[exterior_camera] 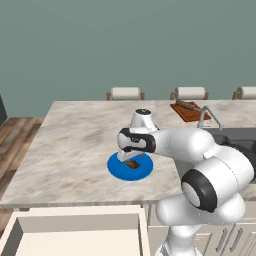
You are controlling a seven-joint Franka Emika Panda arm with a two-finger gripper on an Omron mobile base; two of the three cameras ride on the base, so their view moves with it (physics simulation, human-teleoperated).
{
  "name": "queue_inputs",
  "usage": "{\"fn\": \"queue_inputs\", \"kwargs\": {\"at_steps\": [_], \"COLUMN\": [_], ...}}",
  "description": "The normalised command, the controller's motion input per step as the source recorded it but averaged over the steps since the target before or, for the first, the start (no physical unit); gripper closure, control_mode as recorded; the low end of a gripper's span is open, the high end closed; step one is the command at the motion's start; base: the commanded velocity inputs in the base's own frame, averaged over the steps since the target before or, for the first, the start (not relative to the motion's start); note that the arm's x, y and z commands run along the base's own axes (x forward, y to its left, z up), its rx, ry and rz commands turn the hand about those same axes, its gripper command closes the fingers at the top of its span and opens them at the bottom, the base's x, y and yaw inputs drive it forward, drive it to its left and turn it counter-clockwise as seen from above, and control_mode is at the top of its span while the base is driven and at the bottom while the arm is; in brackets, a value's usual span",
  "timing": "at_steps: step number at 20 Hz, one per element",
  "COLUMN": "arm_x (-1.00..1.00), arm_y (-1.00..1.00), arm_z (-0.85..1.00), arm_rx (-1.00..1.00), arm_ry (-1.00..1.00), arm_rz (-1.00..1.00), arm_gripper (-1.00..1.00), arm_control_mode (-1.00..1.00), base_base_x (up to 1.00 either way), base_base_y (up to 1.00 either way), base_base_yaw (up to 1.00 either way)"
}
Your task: Pick up the knife from the drawer and place it on the cutting board. Then place the meat from the plate to the cutting board.
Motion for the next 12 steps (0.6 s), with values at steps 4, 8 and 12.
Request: {"fn": "queue_inputs", "kwargs": {"at_steps": [4, 8, 12], "arm_x": [0.12, 0.12, 0.13], "arm_y": [0.00, 0.00, 0.00], "arm_z": [-0.28, -0.28, -0.24], "arm_rx": [0.00, 0.00, 0.00], "arm_ry": [0.00, 0.00, 0.00], "arm_rz": [0.00, 0.00, 0.00], "arm_gripper": [-1.00, -1.00, -1.00], "arm_control_mode": [-1.00, -1.00, -1.00], "base_base_x": [0.00, 0.00, 0.00], "base_base_y": [0.00, 0.00, 0.00], "base_base_yaw": [0.00, 0.00, 0.00]}}
